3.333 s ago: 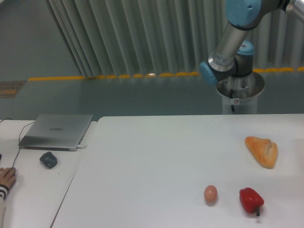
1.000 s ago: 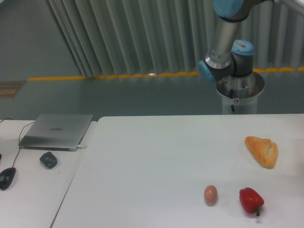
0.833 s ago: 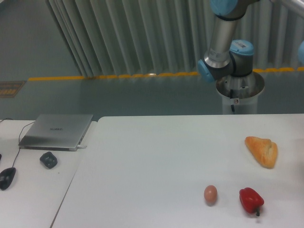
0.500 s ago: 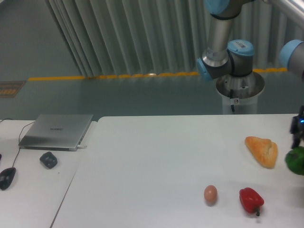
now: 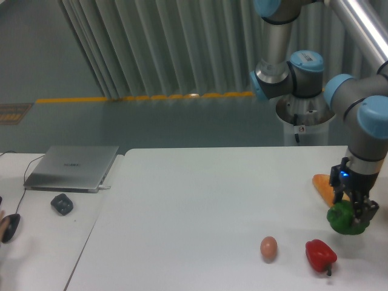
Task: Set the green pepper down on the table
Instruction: 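Carry the held green bell pepper in past the bread roll, then lower the green pepper onto the table beside the red pepper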
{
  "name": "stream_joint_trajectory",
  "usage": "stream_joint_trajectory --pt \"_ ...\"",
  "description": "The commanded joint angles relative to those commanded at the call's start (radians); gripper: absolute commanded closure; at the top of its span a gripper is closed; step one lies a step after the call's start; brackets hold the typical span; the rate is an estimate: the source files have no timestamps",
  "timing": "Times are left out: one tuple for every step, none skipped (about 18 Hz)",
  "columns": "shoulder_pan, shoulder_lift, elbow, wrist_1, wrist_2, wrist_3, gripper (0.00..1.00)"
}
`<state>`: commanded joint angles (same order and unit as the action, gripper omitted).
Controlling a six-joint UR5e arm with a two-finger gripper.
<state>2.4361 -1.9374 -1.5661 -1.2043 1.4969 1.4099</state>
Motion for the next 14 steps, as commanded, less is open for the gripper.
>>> stream_joint_trajectory --pt "-0.009 -0.002 0.000 0.015 0.015 -0.009 0.57" --pt "-0.015 -0.003 -0.002 0.017 0.016 -0.009 0.56" --pt "-0.025 -0.005 -0.002 0.017 0.019 -0.011 0.54" --pt "-0.031 -0.006 -0.003 0.020 0.020 -0.009 0.51" --pt "-0.031 -0.006 -0.008 0.020 0.022 -0.011 0.49" --pt "-0.031 -0.006 -0.006 0.020 0.022 -0.009 0.36" --pt "-0.031 -0.006 -0.006 0.022 0.023 -0.005 0.07" --pt "-0.031 -0.006 -0.006 0.022 0.025 -0.006 0.01" --pt "-0.031 -0.006 -0.003 0.022 0.026 -0.008 0.00" --pt "-0.031 -0.005 -0.003 0.025 0.037 -0.006 0.00" --pt "-0.031 -0.003 0.000 0.026 0.052 0.004 0.00" --pt "-0.031 -0.003 0.008 0.026 0.057 0.008 0.00" --pt "-0.031 -0.002 0.012 0.032 0.057 0.006 0.00" --pt "-0.031 0.000 0.018 0.051 0.059 0.006 0.00"
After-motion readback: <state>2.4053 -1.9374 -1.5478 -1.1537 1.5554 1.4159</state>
